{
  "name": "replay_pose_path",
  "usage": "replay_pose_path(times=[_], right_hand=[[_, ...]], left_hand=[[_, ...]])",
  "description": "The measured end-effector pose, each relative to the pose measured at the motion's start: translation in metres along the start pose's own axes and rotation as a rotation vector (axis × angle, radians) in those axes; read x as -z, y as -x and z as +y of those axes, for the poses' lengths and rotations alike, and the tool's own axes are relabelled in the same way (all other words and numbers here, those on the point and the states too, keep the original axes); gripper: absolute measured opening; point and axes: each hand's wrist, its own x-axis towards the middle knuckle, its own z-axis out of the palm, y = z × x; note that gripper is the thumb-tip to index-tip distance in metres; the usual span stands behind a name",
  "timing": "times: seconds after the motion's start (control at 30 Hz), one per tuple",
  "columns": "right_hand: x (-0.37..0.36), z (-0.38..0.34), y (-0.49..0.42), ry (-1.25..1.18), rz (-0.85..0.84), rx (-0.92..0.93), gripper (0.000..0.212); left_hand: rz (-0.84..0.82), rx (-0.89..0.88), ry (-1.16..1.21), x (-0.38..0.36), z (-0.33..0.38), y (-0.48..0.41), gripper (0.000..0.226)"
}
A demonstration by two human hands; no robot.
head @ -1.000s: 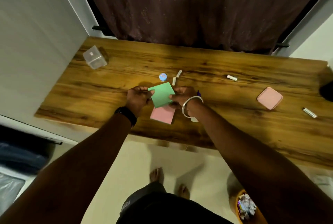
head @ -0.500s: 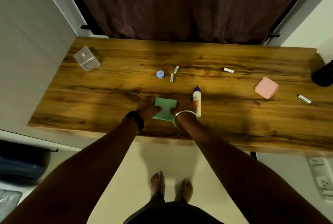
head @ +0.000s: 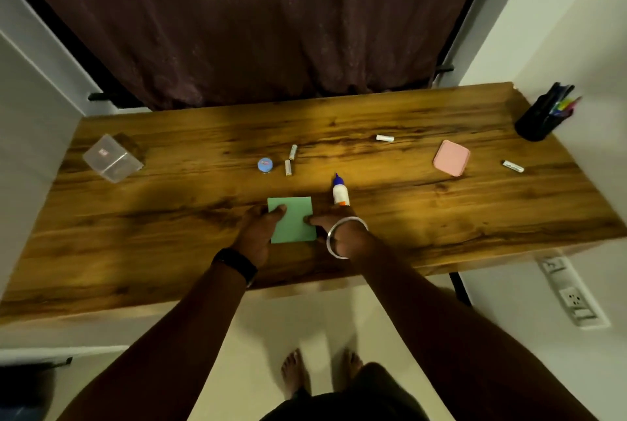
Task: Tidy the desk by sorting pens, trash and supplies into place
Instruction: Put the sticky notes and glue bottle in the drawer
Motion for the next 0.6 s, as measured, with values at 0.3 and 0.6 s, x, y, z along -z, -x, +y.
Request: replay_pose_path(times=[0.3,0.6], right_hand=[[0.084,-0.05,0.008,-0.234,0.07,0.254,0.012],[0.245,-0.083,-0.078,-0.015,0.461,0.384,0.018]], left_hand=[[-0.176,-0.01,0.053,-0.086,0.043,-0.021,0.014],[-0.185,0.028,0.052,-0.18,0.032,-0.058,0.03]])
